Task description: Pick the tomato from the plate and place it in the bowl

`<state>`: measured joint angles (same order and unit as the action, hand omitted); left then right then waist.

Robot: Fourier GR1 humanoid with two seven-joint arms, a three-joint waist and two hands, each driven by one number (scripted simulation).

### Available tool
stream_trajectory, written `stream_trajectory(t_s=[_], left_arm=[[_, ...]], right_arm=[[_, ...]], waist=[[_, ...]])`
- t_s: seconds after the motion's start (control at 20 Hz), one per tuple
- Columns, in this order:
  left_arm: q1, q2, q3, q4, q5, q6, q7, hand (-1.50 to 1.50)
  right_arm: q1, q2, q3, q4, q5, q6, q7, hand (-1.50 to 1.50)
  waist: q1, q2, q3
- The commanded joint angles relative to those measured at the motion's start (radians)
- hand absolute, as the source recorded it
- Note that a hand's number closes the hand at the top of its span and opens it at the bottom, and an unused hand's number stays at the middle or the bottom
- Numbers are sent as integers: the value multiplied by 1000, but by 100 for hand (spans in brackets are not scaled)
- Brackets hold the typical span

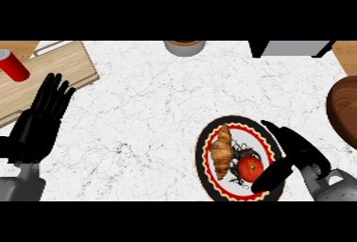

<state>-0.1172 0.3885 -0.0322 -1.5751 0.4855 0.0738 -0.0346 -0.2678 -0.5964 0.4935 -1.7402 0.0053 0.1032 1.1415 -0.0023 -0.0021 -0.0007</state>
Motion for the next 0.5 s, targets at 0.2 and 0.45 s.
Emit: stream_trajectory(t_s=[0.2, 0.45], left_arm=[[39, -43, 5, -43, -51, 1, 10, 0], [-41, -23, 67, 8, -21, -43, 60, 0]], right_arm=[[48, 102, 2, 42, 165, -27, 57, -150], [66, 126, -21, 77, 173, 42, 30, -150]], waist=[[6, 1, 1], [2, 2, 0]])
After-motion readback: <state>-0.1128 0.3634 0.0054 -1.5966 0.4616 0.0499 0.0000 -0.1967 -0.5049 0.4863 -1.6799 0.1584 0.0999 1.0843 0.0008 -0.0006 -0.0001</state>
